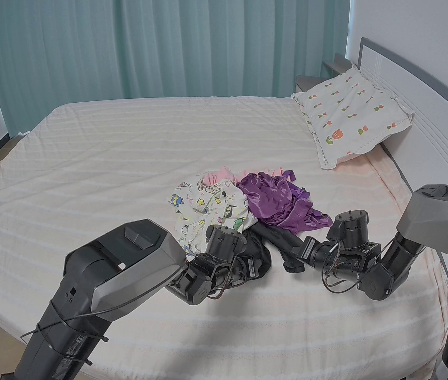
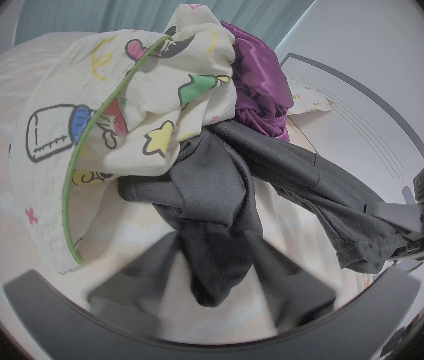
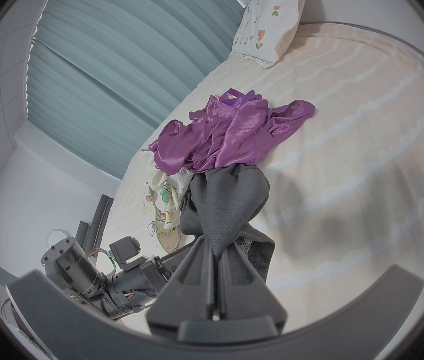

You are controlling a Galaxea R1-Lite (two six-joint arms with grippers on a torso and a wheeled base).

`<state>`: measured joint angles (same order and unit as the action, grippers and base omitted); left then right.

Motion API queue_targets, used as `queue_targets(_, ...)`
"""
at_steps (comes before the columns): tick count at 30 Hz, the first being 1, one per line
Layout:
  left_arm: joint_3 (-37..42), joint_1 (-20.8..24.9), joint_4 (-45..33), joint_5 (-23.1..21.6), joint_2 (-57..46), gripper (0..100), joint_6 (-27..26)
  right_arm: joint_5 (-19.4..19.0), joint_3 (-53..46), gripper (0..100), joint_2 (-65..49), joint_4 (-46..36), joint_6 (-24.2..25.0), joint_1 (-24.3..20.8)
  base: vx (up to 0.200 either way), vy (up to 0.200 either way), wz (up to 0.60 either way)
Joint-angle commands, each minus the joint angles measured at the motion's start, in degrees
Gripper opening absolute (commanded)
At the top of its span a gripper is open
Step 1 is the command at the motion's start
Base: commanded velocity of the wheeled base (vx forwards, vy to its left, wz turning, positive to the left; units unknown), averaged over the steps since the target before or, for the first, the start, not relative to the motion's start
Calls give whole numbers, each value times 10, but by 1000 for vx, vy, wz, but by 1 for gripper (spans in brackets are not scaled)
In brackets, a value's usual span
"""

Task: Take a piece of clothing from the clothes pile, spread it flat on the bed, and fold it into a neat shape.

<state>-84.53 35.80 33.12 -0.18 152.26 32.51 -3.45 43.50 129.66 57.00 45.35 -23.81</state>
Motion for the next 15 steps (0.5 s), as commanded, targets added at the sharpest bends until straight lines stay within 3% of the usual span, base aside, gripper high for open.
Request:
queue_targets(1,0,0,0,5,-3,0,0,-1,-7,0,-4,1,2,1,0,0,0)
queue_targets(7,27,1,1,33,-15,0,9,-5,-31,0,-6,41,1,3,0,0,0)
queue_targets(15,207,-1,19,27,-208,0,75,-23,-118,0,-53,126,-3,0,0,0,0)
